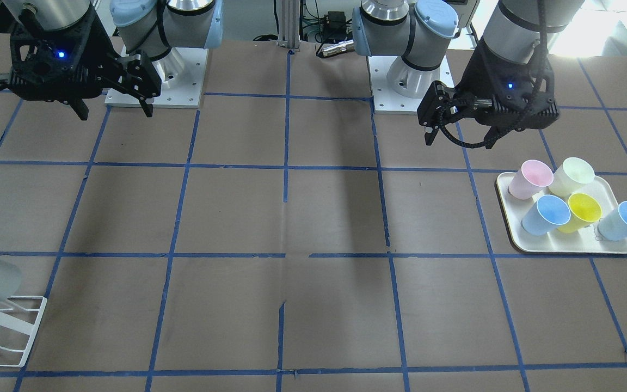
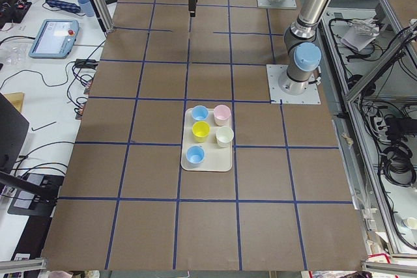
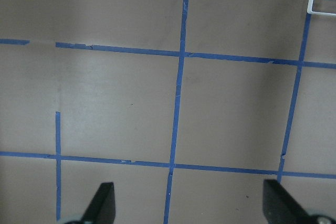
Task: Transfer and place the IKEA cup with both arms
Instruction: 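Move the right gripper toward the white cup on the wire rack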
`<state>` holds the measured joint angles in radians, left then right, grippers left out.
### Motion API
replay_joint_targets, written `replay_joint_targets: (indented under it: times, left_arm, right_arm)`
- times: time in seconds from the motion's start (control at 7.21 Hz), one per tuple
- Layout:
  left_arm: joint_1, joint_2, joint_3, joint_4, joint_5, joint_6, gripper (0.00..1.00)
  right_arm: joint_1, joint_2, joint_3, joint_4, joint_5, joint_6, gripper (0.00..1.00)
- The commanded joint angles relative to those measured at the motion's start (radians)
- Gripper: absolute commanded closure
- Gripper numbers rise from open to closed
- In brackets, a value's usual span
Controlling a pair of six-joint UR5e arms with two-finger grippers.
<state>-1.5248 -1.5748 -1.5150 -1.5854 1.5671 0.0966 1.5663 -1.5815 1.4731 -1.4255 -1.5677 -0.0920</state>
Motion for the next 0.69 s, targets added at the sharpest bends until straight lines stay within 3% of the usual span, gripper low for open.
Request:
replay_joint_targets:
  times: [0.0, 0.56]
  left_arm:
    - [0.0, -0.001, 0.001, -0.001, 0.001, 0.0, 0.0]
    - [0.0, 0.001, 0.001, 0.001, 0.002, 0.0, 0.0]
  right_arm:
    - [0.0, 0.0, 0.001, 0.0, 0.0, 0.0, 0.0]
    - [-0.028, 0.008, -0.001, -0.018, 0.002, -0.028, 0.0]
